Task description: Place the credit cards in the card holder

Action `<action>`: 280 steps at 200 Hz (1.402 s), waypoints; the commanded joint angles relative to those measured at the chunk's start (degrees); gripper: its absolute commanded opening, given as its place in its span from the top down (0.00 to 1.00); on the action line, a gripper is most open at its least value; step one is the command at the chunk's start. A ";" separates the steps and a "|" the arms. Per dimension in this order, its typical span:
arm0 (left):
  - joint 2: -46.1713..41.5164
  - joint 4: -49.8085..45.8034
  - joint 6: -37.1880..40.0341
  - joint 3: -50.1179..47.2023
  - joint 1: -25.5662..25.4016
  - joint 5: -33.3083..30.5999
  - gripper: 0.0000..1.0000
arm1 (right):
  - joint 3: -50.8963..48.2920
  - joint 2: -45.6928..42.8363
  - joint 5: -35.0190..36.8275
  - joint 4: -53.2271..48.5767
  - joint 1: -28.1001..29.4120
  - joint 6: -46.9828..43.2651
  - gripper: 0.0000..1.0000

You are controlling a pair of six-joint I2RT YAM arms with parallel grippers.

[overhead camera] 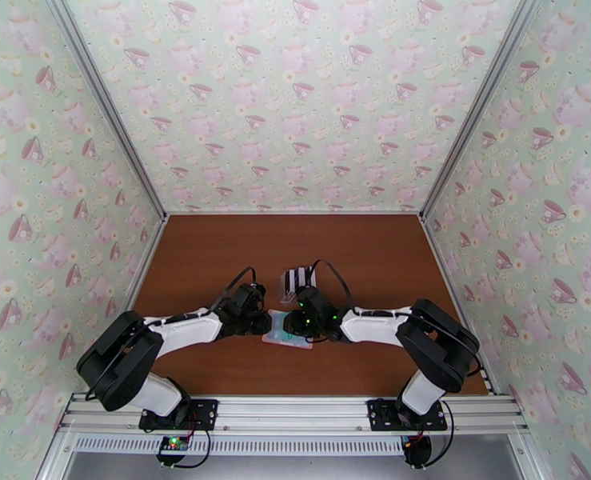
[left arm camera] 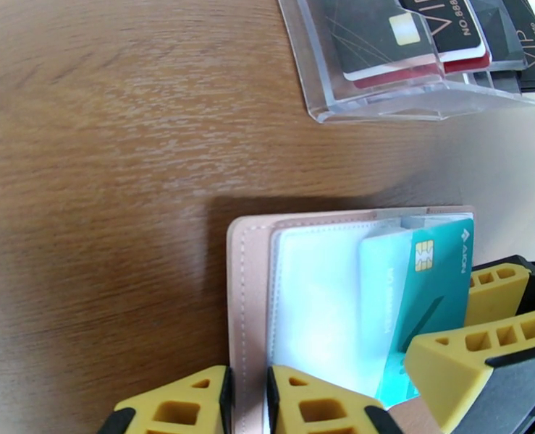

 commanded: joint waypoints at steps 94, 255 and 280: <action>-3.11 -3.63 -2.41 -3.85 -1.55 2.25 0.77 | 10.15 1.91 7.25 -20.45 1.63 -5.78 0.63; -3.40 -1.57 -4.74 -5.22 -4.06 2.53 0.76 | 18.70 6.55 10.24 -27.53 6.28 -8.35 0.63; -3.57 -1.46 -4.86 -5.39 -4.10 2.44 0.76 | 19.34 7.11 9.77 -27.49 6.84 -8.11 0.63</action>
